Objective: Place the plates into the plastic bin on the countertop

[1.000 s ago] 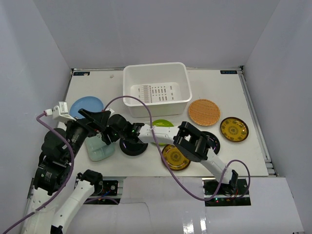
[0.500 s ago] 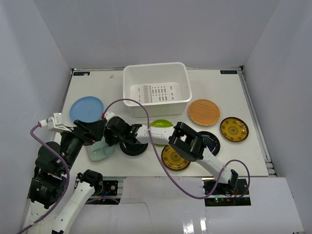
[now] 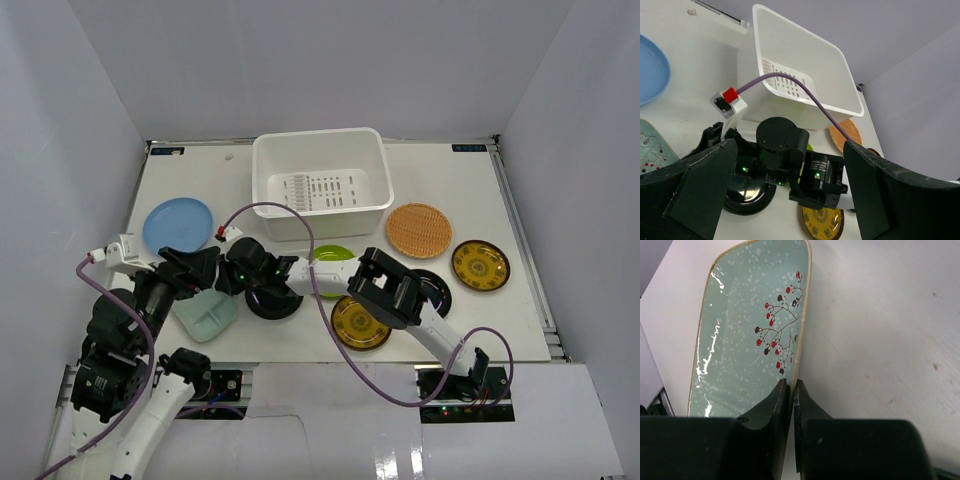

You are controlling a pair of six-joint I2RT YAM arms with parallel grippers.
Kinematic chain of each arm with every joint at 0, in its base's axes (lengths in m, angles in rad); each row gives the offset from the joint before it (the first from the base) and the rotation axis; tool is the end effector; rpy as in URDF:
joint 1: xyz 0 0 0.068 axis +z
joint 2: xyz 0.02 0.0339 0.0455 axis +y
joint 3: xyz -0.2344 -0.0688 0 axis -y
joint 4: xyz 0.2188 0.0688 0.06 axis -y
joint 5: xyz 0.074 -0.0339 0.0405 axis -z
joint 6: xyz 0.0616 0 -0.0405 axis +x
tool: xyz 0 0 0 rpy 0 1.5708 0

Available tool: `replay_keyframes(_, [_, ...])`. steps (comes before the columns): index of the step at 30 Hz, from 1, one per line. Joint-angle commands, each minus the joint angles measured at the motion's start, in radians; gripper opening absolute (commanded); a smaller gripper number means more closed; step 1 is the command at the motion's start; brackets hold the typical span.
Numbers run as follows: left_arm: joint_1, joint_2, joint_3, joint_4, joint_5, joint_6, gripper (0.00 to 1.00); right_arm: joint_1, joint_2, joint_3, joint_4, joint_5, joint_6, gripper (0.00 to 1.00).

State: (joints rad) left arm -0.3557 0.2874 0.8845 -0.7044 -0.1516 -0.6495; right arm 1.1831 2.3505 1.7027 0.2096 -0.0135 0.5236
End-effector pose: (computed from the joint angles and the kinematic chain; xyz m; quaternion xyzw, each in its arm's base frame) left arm 0.0750 -0.0179 0.3381 -0.1586 0.7265 -0.2716 0.6110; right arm 0.1952 0.4801 0.1385 -0.2767 0.7972 0.4080 0.3484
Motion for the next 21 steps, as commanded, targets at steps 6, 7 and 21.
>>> replay_keyframes(6, [0.000,0.081,0.119,0.111,-0.094,0.065,0.98,0.009,-0.377,-0.184,0.128,0.072,-0.080,0.08])
replay_keyframes(7, [0.000,0.088,0.126,0.123,-0.088,0.070,0.98,0.004,-0.405,-0.176,0.128,0.084,-0.089,0.08])
replay_keyframes(21, [-0.002,0.217,0.134,0.218,-0.166,0.010,0.98,-0.344,-0.746,-0.184,-0.021,0.215,-0.254,0.08])
